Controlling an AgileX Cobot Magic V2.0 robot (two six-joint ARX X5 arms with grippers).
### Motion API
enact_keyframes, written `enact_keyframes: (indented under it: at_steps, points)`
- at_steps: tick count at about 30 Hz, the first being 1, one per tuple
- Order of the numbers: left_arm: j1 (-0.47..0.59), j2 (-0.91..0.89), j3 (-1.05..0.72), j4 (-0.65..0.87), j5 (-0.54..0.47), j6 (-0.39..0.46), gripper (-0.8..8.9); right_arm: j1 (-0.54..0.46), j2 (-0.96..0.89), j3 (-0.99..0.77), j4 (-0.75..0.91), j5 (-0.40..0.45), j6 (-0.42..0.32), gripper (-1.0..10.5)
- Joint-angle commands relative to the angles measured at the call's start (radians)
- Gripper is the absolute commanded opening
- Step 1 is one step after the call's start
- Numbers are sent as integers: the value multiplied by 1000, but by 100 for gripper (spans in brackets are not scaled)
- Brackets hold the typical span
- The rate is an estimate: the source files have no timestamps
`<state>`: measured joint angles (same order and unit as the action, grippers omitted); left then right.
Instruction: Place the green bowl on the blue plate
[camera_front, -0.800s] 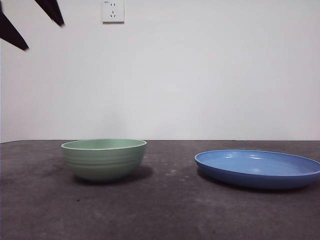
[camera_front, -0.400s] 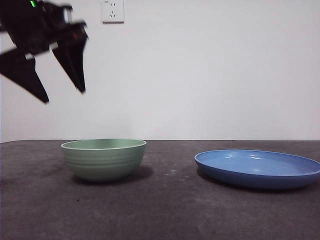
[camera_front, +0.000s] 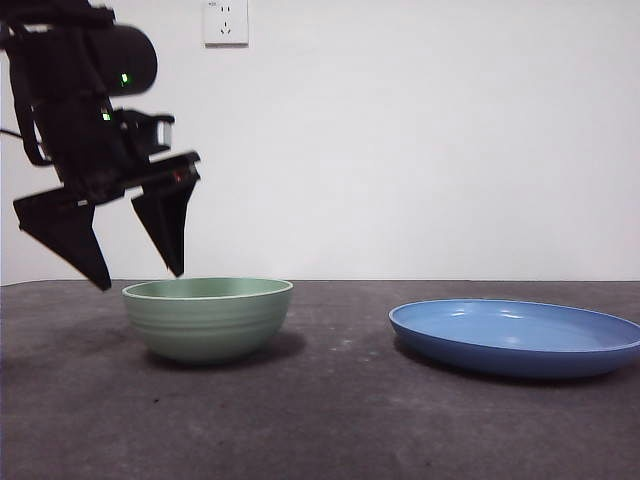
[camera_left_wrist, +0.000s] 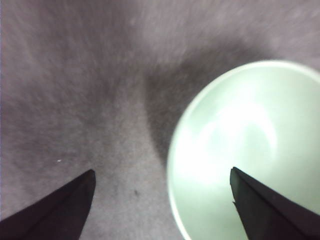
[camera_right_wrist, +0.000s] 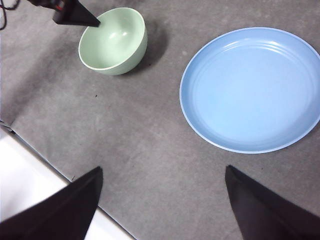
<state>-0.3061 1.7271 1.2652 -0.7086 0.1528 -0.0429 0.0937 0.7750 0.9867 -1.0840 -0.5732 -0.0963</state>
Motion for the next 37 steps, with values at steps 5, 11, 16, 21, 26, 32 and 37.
enact_keyframes:
  at_steps: [5, 11, 16, 21, 26, 32, 37]
  points:
    - [-10, 64, 23, 8, -6, -23, 337, 3, 8, 22, 10, -3, 11, 392]
    - [-21, 76, 23, 3, -6, -30, 238, 3, 8, 22, 10, -3, 11, 392]
    - [-26, 76, 23, -3, -6, -34, 74, 3, 8, 22, 10, -3, 11, 392]
    - [-28, 76, 23, -1, -6, -42, 15, 3, 8, 22, 10, -3, 11, 392]
    - [-28, 76, 26, 0, -3, -52, 15, 3, 8, 22, 10, -3, 11, 392]
    - [-44, 51, 52, 0, 37, -76, 15, 3, 8, 22, 9, -3, 11, 392]
    - [-94, -3, 94, -5, 40, -84, 15, 3, 8, 22, 10, -3, 18, 392]
